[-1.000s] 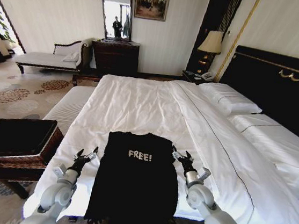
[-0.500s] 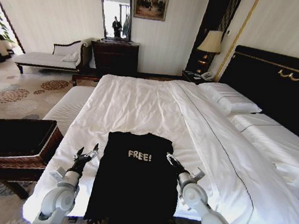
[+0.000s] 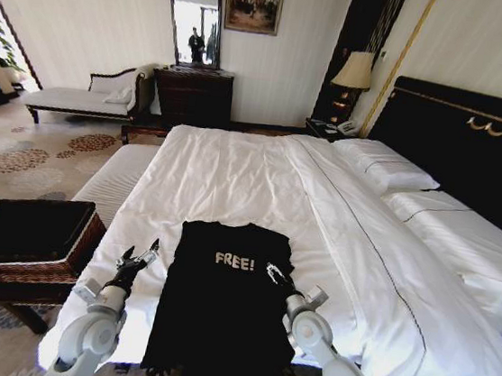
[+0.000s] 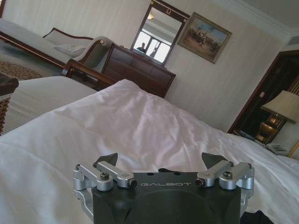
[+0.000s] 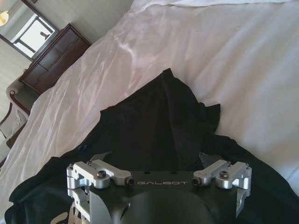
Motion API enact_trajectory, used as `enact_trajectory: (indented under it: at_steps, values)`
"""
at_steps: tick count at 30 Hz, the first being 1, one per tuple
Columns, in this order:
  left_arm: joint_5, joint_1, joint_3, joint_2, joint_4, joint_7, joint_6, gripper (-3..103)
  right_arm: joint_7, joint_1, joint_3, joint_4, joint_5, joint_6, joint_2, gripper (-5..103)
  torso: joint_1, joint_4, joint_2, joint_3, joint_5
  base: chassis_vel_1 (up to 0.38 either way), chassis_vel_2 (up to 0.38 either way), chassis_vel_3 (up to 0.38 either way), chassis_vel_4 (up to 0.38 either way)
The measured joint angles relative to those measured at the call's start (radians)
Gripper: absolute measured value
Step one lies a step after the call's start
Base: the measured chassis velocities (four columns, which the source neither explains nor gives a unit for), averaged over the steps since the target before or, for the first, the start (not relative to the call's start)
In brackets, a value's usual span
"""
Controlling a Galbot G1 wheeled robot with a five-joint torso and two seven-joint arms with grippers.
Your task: Fold the clothes on the bed and place them into the basket.
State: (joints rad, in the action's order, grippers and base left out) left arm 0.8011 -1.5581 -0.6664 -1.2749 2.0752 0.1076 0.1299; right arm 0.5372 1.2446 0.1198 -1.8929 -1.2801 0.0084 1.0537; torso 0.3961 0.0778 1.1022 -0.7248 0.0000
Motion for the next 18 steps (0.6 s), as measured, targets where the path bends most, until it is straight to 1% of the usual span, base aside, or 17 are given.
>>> enact_trajectory:
  at_steps: [5, 12, 13, 15, 17, 18]
  values:
    - [0.002, 0.011, 0.008, 0.002, -0.004, 0.002, 0.001, 100, 0.022, 0.022, 0.009, -0.009, 0.005, 0.000, 0.005, 100, 0.000, 0.0000, 0.000, 0.000, 0.0000, 0.000, 0.000, 0.000, 0.000]
    - [0.002, 0.019, 0.018, 0.005, -0.005, 0.006, 0.001, 100, 0.022, 0.024, 0.017, 0.002, 0.013, 0.000, 0.012, 100, 0.000, 0.0002, 0.000, 0.000, 0.0000, 0.000, 0.000, 0.000, 0.000]
    - [0.002, 0.019, 0.020, 0.006, -0.005, 0.007, 0.001, 100, 0.014, 0.012, 0.017, 0.016, 0.018, 0.001, 0.016, 103, 0.000, 0.0001, 0.000, 0.000, 0.0000, 0.000, 0.000, 0.000, 0.000]
    - [0.000, 0.019, 0.022, 0.007, -0.005, 0.008, 0.001, 100, 0.001, -0.011, 0.017, 0.039, 0.026, 0.005, 0.021, 94, 0.000, 0.0000, 0.000, 0.000, 0.0000, 0.000, 0.000, 0.000, 0.000]
    - [-0.001, 0.019, 0.023, 0.007, -0.005, 0.008, 0.001, 100, -0.002, -0.025, 0.015, 0.050, 0.027, 0.007, 0.025, 94, 0.000, -0.0001, 0.000, 0.000, 0.0000, 0.000, 0.000, 0.000, 0.000]
    - [-0.002, 0.019, 0.023, 0.007, -0.005, 0.009, 0.001, 100, -0.003, -0.034, 0.013, 0.055, 0.027, 0.007, 0.026, 89, 0.000, -0.0001, 0.000, 0.000, 0.0000, 0.000, 0.000, 0.000, 0.000]
